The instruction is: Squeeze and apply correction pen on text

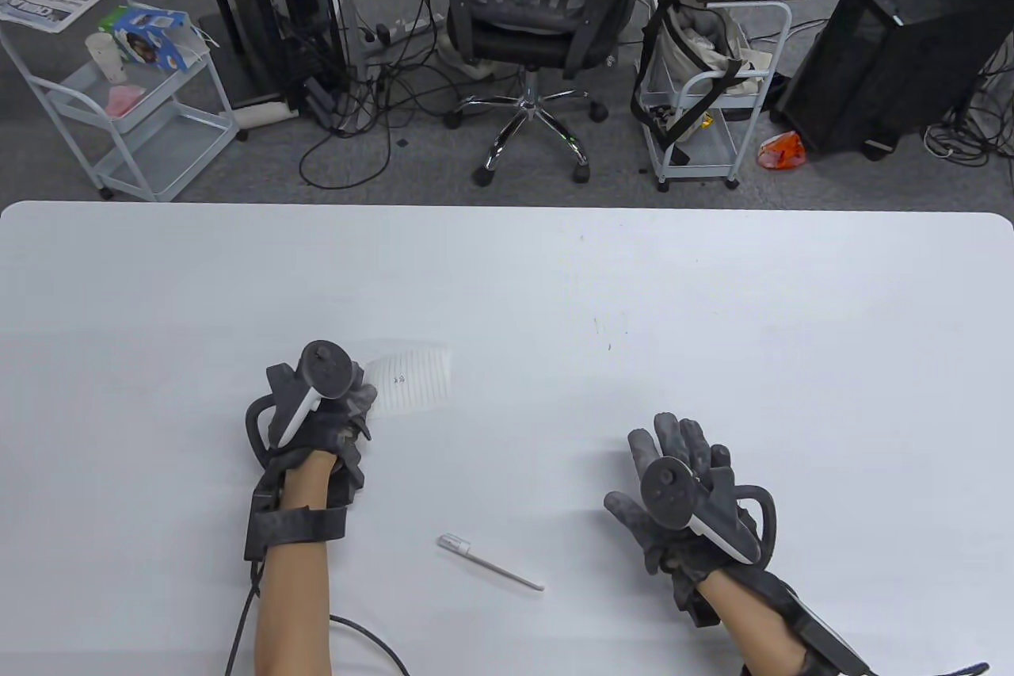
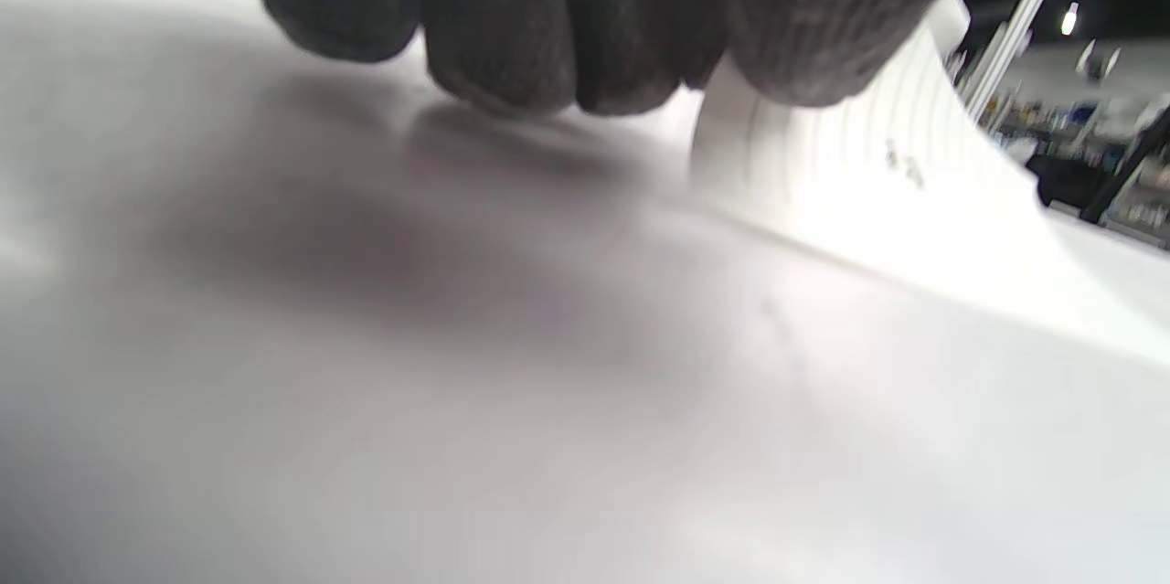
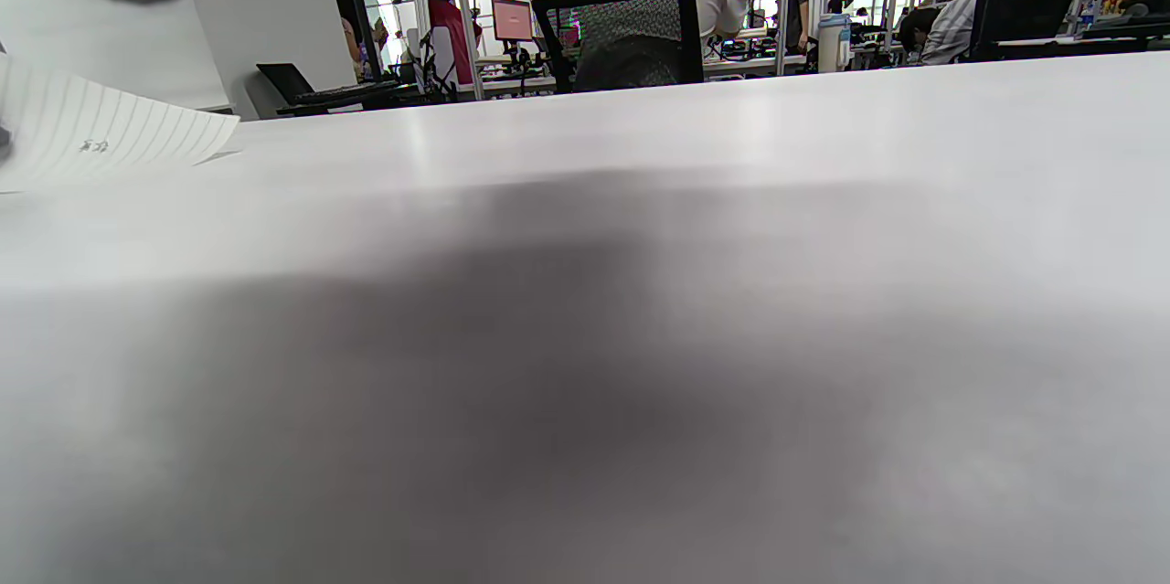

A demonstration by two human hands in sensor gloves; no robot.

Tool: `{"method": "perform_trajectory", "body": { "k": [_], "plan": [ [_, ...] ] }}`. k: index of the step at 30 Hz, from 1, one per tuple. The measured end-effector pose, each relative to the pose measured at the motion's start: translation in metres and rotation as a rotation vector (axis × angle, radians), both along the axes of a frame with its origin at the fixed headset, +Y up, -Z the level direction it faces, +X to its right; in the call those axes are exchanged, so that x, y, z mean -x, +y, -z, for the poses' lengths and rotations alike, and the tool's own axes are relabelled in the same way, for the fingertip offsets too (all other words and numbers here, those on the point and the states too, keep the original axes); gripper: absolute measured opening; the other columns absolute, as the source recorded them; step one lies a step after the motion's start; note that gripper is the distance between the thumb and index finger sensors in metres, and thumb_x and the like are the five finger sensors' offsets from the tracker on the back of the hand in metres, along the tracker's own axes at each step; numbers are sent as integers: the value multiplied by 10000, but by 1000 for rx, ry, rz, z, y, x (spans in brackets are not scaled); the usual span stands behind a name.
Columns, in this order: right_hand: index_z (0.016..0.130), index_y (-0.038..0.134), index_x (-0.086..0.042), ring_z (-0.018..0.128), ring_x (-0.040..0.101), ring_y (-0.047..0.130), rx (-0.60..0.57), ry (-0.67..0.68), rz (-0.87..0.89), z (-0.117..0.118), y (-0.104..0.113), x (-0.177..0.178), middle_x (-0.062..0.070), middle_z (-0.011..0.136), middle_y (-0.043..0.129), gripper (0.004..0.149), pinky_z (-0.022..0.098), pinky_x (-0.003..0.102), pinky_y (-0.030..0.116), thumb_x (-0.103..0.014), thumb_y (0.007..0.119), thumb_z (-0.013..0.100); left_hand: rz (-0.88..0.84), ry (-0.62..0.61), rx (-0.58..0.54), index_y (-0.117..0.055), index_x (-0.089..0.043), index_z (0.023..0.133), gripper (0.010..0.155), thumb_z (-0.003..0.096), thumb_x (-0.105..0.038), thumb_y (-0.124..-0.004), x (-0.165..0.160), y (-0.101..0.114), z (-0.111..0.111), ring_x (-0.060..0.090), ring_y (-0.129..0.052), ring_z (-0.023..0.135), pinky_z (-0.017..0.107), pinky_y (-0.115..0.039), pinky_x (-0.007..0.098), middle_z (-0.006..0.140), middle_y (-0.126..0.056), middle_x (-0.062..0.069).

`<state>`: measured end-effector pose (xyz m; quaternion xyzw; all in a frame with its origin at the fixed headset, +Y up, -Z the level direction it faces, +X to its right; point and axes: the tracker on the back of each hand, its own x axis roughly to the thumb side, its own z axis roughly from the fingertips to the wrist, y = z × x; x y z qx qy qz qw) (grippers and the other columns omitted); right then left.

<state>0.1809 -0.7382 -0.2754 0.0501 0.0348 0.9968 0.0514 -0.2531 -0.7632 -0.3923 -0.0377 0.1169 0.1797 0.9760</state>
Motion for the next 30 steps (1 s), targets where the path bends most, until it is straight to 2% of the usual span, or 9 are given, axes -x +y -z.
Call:
{"method": "perform_trajectory", "body": {
  "k": [4,10,13,17,22,25,30],
  "plan": [
    [1059,362,-314,1073,384,242,3,-2,-1,0,0,0,51,1196,225,813,758,634,340,-729,597,401,-48,-40,-36,-828,-317,755,413,366,-451,-868,-3,14,-4,217,-1019,561,485,-863,442,711,-998,-31],
    [1059,364,-312,1072,386,244,-3,-4,5,0,1,-1,54,1196,228,813,757,635,341,-729,598,401,-251,-117,-99,-843,-279,758,410,365,-389,-877,-14,44,-12,205,-1046,485,431,-893,431,644,-1030,-14],
    [1059,364,-313,1072,387,243,-6,-7,10,0,1,-2,56,1196,228,813,757,635,342,-729,598,401,-359,-167,-93,-847,-258,757,413,364,-384,-879,-25,57,-16,207,-1048,471,418,-895,432,633,-1033,-4],
    [1059,365,-313,1072,386,244,-11,-13,15,0,2,-3,57,1196,229,812,756,636,342,-729,597,402,-504,-269,-16,-850,-241,755,414,366,-382,-881,-46,64,-23,211,-1046,457,405,-893,435,623,-1034,5],
    [1059,366,-313,1072,386,246,-11,-20,18,0,2,-5,58,1196,232,812,757,635,342,-729,598,401,-584,-349,141,-852,-230,753,417,367,-383,-882,-68,56,-27,212,-1046,449,401,-890,437,614,-1038,7],
    [1059,366,-311,1072,387,245,-10,-25,19,0,2,-6,59,1196,232,813,757,635,342,-729,599,401,-640,-352,220,-852,-218,753,417,369,-376,-885,-77,45,-28,223,-1041,446,400,-882,446,612,-1035,20],
    [1059,368,-311,1072,387,244,-1,-29,18,0,2,-7,60,1196,233,812,757,635,341,-728,600,402,-630,-336,347,-853,-213,750,418,369,-381,-884,-86,19,-31,218,-1042,436,390,-883,441,604,-1036,20]
  ]
}}
